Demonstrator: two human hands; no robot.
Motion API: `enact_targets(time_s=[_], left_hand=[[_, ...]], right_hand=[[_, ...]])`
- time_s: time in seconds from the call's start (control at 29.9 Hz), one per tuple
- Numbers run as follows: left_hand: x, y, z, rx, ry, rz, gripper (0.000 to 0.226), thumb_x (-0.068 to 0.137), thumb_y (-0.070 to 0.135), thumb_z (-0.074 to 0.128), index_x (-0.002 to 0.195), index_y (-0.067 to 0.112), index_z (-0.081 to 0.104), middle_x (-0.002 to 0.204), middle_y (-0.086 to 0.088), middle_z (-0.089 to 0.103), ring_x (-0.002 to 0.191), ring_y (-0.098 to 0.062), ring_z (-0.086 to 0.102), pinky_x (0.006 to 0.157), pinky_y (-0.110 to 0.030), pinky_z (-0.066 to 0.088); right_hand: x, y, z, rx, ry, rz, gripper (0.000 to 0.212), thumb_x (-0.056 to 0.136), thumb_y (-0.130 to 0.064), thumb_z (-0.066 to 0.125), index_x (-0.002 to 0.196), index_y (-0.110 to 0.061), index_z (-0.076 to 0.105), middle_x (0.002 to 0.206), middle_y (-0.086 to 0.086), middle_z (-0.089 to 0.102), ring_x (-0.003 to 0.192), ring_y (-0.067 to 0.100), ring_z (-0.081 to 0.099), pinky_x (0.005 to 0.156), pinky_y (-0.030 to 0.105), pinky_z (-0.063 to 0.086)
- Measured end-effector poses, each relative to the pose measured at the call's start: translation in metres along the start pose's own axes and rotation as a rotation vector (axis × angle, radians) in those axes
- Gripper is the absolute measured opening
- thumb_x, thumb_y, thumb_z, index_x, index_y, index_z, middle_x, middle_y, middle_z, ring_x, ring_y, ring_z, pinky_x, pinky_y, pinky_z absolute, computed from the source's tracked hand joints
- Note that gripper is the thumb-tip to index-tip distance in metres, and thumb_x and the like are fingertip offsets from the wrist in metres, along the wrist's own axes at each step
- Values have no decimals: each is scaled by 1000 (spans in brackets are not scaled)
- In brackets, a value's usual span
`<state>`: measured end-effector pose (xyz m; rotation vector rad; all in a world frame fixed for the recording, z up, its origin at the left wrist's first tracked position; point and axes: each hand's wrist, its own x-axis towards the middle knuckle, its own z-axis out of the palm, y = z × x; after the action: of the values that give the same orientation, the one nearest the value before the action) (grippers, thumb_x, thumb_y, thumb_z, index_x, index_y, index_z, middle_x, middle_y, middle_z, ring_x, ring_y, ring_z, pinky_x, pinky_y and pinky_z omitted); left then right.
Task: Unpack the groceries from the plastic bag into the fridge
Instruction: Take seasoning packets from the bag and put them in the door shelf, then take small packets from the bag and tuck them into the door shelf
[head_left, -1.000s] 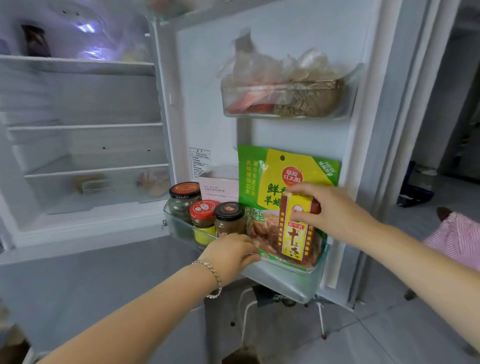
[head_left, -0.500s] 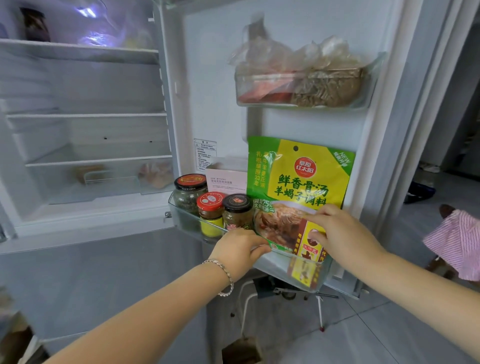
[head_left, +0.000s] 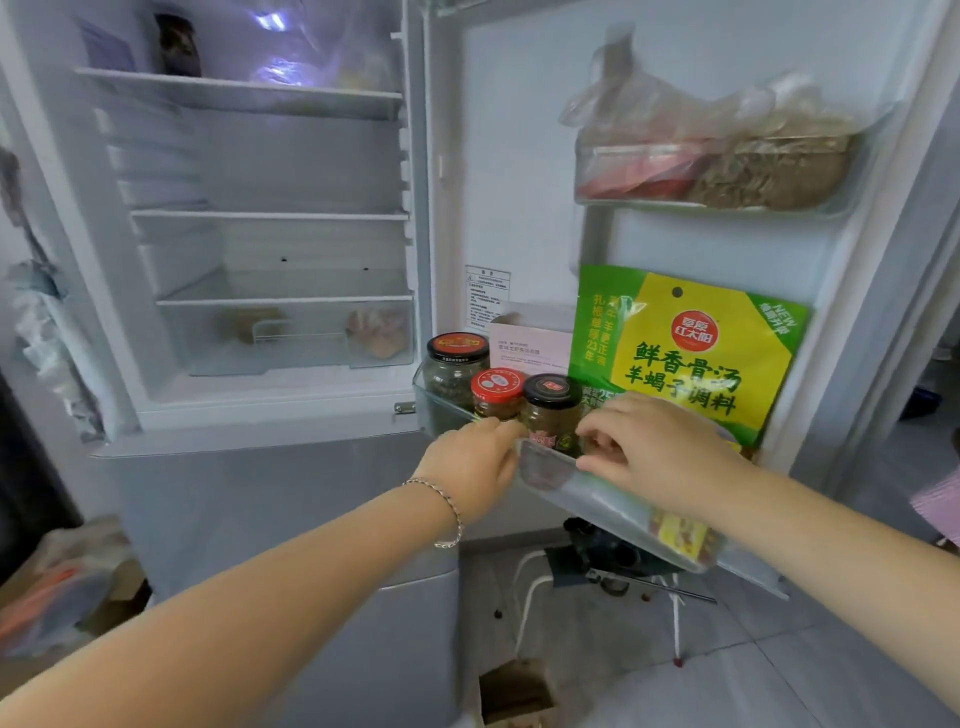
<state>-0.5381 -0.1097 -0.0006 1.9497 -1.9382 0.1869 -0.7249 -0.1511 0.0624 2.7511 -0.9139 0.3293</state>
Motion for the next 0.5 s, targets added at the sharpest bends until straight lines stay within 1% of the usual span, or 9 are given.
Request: enact_targets(time_s=[0.03,0.1,0.13,0.17,0.23,0.3,0.33,0.4,0.5], left_hand=[[-8,-17,-6,22,-108,-104,32,96,26,39,127,22,49,119,-5,59,108,-27,56,88,-35,46],[-33,-50,-21,91,-295,-245,29,95,27,39,119,20,54,120,-5,60,110,-27,56,91,-34,45],[-49,-65,-29,104,-398,-305,27,94,26,41,113,17,58,118,-6,63,106,-26,58,91,-32,45],[-66,-80,-36,94,-490,-367,26,93,25,43,107,14,61,114,-8,66,97,-24,60,90,-29,45],[-102,-111,-46,59,-614,-497,21,92,26,45,96,14,62,102,-9,72,78,-18,58,91,-27,48],[-139,-133,-59,80,-629,-629,20,92,28,46,89,15,61,98,-9,71,79,-18,57,93,-30,49],[-158,-140,-65,95,-604,-692,24,92,28,46,90,11,63,103,-12,69,84,-20,58,92,-30,48],[-196,-148,-76,105,-552,-833,34,94,29,45,102,2,64,114,-16,64,97,-24,58,90,-31,45],[-261,-139,-93,103,-489,-1061,38,95,29,42,110,0,61,116,-16,62,107,-31,57,88,-33,45]], right_hand=[[11,-16,1,68,-74,-23,31,90,-44,54,113,-24,59,107,-6,61,104,16,55,85,31,45],[34,-50,9,156,-194,-95,32,90,-43,53,115,-23,59,108,-4,62,102,16,57,78,28,44],[46,-69,15,158,-255,-135,33,90,-42,54,117,-22,58,111,-3,62,103,17,57,77,27,42],[56,-87,22,147,-318,-170,34,90,-41,54,118,-21,58,115,-1,61,106,18,56,78,27,42],[76,-127,39,143,-436,-235,33,90,-37,55,116,-17,60,118,2,61,110,21,56,82,29,45],[94,-168,60,142,-529,-302,32,89,-32,56,113,-12,64,118,7,64,110,25,59,86,33,48],[101,-190,69,141,-569,-338,31,89,-31,56,112,-11,65,118,8,64,109,27,59,86,34,49],[110,-233,83,132,-622,-425,32,89,-31,57,113,-11,64,120,9,63,109,28,60,88,34,49],[106,-298,87,118,-655,-639,36,90,-34,56,115,-9,62,120,10,62,108,29,60,84,35,48]])
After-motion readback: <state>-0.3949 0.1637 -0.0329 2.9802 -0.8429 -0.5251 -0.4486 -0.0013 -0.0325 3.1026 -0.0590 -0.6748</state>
